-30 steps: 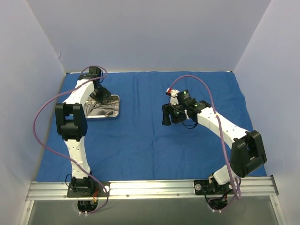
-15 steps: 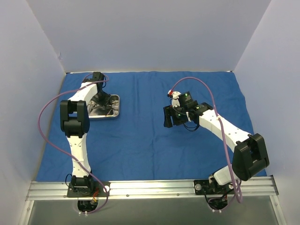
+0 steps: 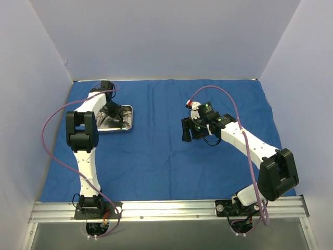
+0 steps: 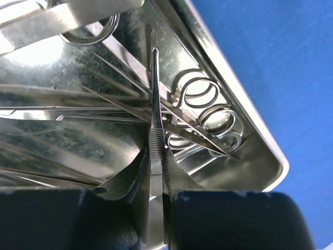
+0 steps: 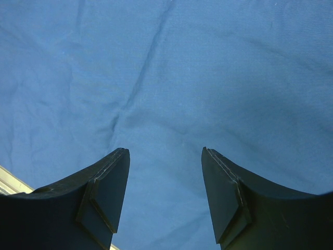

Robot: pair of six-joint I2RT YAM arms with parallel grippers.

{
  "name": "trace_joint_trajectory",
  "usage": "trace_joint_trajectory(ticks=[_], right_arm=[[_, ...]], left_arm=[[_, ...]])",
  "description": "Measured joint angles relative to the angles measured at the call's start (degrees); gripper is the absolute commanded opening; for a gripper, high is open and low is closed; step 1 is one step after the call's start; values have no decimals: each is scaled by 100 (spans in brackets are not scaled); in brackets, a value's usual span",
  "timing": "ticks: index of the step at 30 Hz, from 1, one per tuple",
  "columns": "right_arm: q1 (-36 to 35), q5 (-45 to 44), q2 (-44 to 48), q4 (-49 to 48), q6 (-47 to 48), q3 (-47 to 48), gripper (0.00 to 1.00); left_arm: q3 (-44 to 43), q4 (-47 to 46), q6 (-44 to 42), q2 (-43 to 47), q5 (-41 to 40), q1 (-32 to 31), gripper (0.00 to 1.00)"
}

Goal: Open and lay out the surgical kit
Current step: Pick up the medical item from the container.

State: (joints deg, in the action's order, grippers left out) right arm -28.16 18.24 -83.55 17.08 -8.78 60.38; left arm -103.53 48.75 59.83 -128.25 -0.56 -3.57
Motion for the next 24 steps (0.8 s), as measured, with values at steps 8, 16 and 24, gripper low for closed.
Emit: trace_joint_trajectory(ticks=[8, 16, 24], right_arm=[[0, 15, -83, -11, 37, 66, 57], [-26, 151, -627, -35, 160, 599, 57], [-157, 219, -992, -15, 341, 942, 57]], left_arm=[[2, -133, -726, 92, 833, 201, 2], [957, -809, -767, 968, 2179, 782, 2], [1585, -1993, -732, 1296, 3475, 1082, 2]])
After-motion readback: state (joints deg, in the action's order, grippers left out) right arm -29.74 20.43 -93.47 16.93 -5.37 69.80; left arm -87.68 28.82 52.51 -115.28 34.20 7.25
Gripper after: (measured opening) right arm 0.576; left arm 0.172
